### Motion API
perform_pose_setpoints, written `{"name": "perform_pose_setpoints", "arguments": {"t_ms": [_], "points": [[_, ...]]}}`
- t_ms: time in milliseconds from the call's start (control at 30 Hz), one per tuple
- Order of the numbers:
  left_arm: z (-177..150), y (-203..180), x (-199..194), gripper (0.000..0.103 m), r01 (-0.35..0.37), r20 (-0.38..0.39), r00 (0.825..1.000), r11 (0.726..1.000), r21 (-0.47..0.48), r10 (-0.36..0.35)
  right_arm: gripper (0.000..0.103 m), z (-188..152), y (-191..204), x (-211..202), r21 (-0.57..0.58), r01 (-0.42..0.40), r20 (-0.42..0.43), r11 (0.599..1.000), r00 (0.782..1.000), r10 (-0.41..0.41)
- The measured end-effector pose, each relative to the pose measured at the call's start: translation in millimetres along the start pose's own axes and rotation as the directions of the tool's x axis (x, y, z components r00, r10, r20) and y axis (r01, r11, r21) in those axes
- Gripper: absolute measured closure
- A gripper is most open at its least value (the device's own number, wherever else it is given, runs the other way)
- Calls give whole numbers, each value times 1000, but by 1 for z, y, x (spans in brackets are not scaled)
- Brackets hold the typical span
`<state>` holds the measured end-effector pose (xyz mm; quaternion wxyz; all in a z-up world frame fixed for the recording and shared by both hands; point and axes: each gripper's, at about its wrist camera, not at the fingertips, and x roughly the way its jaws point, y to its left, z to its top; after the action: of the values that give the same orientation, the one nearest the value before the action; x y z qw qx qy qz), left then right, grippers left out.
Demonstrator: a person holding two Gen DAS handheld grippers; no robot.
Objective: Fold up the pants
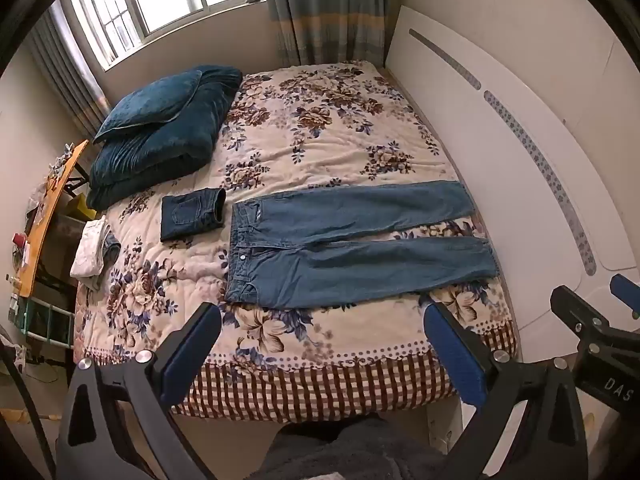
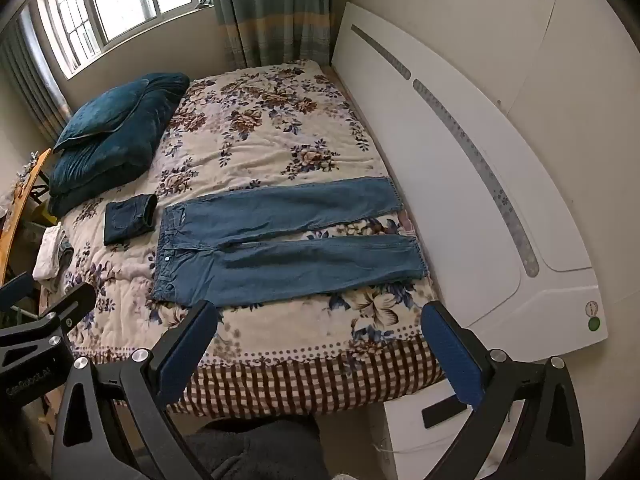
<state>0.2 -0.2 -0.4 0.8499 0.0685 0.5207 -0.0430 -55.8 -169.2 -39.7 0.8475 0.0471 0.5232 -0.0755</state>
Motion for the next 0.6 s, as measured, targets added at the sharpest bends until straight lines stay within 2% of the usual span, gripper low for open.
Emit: {"name": "perform_pose_setpoints", "arguments": {"t_ms": [600], "points": [[-2,7,-2,0,0,4,1000,1000,0,0,0,-2,5,-3,-11,-11,-13,1000,1000,11]]}}
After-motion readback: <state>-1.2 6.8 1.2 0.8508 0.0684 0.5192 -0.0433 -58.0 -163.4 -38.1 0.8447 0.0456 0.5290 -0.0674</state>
